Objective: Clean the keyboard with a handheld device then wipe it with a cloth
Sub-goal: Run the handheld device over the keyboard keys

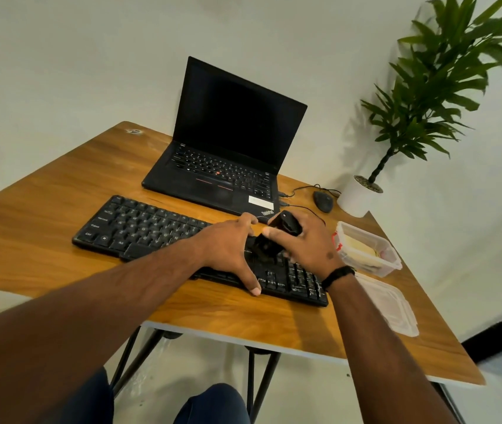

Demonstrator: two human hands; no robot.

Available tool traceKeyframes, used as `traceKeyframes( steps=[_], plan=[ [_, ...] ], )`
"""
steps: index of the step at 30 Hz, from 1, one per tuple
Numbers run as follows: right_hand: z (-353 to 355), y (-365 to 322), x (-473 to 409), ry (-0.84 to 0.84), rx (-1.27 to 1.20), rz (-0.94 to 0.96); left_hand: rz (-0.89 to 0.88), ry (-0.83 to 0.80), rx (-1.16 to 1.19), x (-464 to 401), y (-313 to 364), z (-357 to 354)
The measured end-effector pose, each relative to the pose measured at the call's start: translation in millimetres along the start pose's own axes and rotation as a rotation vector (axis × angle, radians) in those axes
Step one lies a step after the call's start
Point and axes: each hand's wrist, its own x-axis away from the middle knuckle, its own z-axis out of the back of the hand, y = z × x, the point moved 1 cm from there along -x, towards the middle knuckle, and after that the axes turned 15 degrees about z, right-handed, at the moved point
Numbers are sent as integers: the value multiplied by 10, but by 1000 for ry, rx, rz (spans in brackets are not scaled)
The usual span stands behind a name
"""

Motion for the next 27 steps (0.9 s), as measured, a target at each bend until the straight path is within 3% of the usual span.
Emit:
traceKeyframes(
  steps=[2, 5, 8, 10, 15, 19, 22, 25, 27],
  plan=[
    [-27, -67, 28, -41, 56, 1, 3, 8, 2, -10, -12, 4],
    [20, -110, 51, 100, 301, -23, -2, 5, -19, -1, -4, 3],
    [44, -268, 122, 190, 120, 19, -16, 20, -39, 12, 1, -21],
    [-14, -394, 207, 143, 101, 40, -24, 31, -57, 16, 2, -23],
    [21, -393, 325, -169, 69, 21, -24, 2, -113, 15, 7, -4],
    [12, -429, 301, -52, 123, 88, -27, -9, -130, 15, 12, 21],
    [18, -423, 288, -212, 128, 68, -25, -7, -139, 14, 17, 21],
    [45, -436, 269, -125, 159, 91, -25, 3, -134, 8, 19, 19],
    [39, -432, 278, -183, 165, 67, -25, 5, -141, 6, 16, 23]
  ],
)
